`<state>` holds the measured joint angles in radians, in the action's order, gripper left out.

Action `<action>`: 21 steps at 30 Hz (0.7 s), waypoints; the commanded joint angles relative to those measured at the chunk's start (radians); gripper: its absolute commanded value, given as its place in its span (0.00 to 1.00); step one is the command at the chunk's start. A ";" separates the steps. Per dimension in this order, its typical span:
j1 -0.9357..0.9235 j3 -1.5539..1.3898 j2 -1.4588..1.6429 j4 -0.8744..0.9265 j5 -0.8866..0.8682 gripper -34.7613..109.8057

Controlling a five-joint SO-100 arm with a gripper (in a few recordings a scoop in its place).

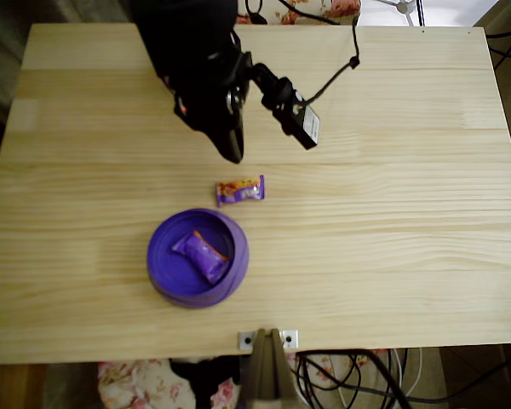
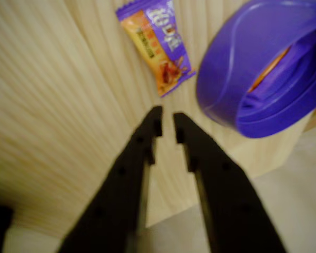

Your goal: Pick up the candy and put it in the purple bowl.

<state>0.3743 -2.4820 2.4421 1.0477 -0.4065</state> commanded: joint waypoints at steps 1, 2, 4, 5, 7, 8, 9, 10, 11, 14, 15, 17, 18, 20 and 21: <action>0.017 0.094 -0.041 -0.052 0.041 0.24; 0.021 0.087 -0.060 -0.063 0.058 0.24; 0.025 0.084 -0.092 -0.075 0.086 0.24; 0.026 0.089 -0.110 -0.077 0.097 0.24; 0.041 0.106 -0.152 -0.074 0.114 0.25; 0.051 0.109 -0.175 -0.074 0.117 0.25; 0.057 0.110 -0.199 -0.075 0.117 0.25; 0.064 0.115 -0.221 -0.081 0.118 0.25; 0.066 0.121 -0.236 -0.086 0.126 0.25; 0.057 0.137 -0.282 -0.098 0.147 0.25; 0.052 0.141 -0.291 -0.103 0.156 0.25; 0.038 0.144 -0.302 -0.107 0.164 0.27; 0.034 0.146 -0.304 -0.110 0.169 0.28; 0.021 0.146 -0.308 -0.118 0.178 0.31; 0.017 0.146 -0.311 -0.124 0.179 0.32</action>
<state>0.3973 -2.4252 2.1215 0.9434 -0.2316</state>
